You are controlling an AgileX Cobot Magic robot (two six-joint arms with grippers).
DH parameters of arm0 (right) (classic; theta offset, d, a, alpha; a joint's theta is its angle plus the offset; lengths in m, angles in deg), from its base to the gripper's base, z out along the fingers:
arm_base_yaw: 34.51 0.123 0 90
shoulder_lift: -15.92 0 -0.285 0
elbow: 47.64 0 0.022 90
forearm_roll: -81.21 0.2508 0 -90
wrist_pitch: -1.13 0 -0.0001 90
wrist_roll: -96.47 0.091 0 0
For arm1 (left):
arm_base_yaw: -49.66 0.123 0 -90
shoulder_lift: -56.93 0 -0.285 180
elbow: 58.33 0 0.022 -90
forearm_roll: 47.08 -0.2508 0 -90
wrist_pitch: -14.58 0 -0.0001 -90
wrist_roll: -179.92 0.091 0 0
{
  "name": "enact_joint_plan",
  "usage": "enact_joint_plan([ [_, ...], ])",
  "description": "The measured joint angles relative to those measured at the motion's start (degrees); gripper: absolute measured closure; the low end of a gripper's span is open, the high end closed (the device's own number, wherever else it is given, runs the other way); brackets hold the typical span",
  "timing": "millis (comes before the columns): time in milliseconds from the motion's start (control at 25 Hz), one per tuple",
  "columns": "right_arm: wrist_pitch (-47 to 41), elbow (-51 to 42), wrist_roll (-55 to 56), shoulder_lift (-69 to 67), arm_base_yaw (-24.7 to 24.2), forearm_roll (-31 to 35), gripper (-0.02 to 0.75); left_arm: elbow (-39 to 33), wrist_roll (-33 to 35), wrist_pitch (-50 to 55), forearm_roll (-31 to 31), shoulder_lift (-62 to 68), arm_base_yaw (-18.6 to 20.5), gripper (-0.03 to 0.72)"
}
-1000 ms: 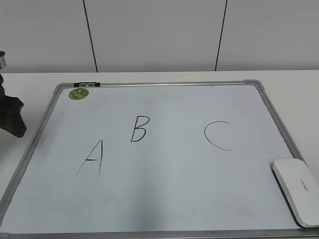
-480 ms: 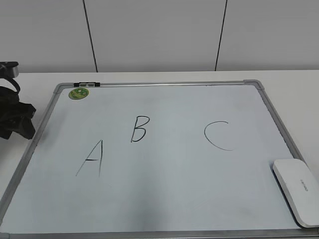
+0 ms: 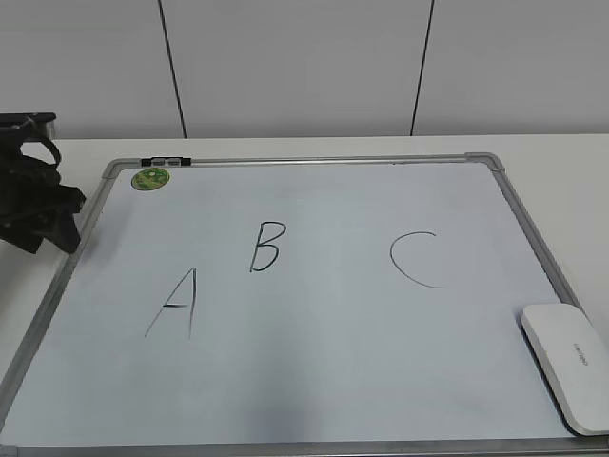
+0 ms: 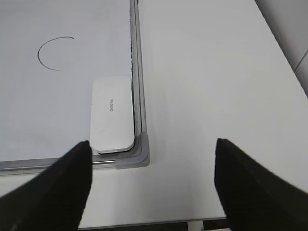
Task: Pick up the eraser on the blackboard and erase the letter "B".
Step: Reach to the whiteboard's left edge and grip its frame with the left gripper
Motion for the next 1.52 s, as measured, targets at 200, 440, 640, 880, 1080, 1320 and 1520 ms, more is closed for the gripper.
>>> enact_joint_plan([
  [200, 0.0, 0.0, 0.0, 0.0, 0.0, 0.0, 0.151, 0.7, 0.1, 0.4, -0.3, 2.5, 0.0, 0.298],
  [440, -0.1, 0.0, 0.0, 0.0, 0.0, 0.0, 0.151, 1.1, 0.3, 0.5, -0.1, 3.5, 0.5, 0.299],
  [640, -0.1, 0.0, 0.0, 0.0, 0.0, 0.0, 0.151, 1.2, 2.8, 1.2, 2.3, 3.5, 2.9, 0.299],
  [880, -0.1, 0.0, 0.0, 0.0, 0.0, 0.0, 0.151, 1.2, 4.9, 1.4, 4.7, 3.5, 3.8, 0.300],
  [1080, -0.1, 0.0, 0.0, 0.0, 0.0, 0.0, 0.151, 1.8, 5.1, 1.8, 5.0, 5.1, 3.9, 0.330],
  [1320, -0.1, 0.0, 0.0, 0.0, 0.0, 0.0, 0.151, 4.8, 5.1, 3.8, 5.7, 8.0, 3.9, 0.351],
  [1520, -0.1, 0.0, 0.0, 0.0, 0.0, 0.0, 0.151, 5.2, 5.2, 4.2, 6.1, 8.5, 3.9, 0.381],
])
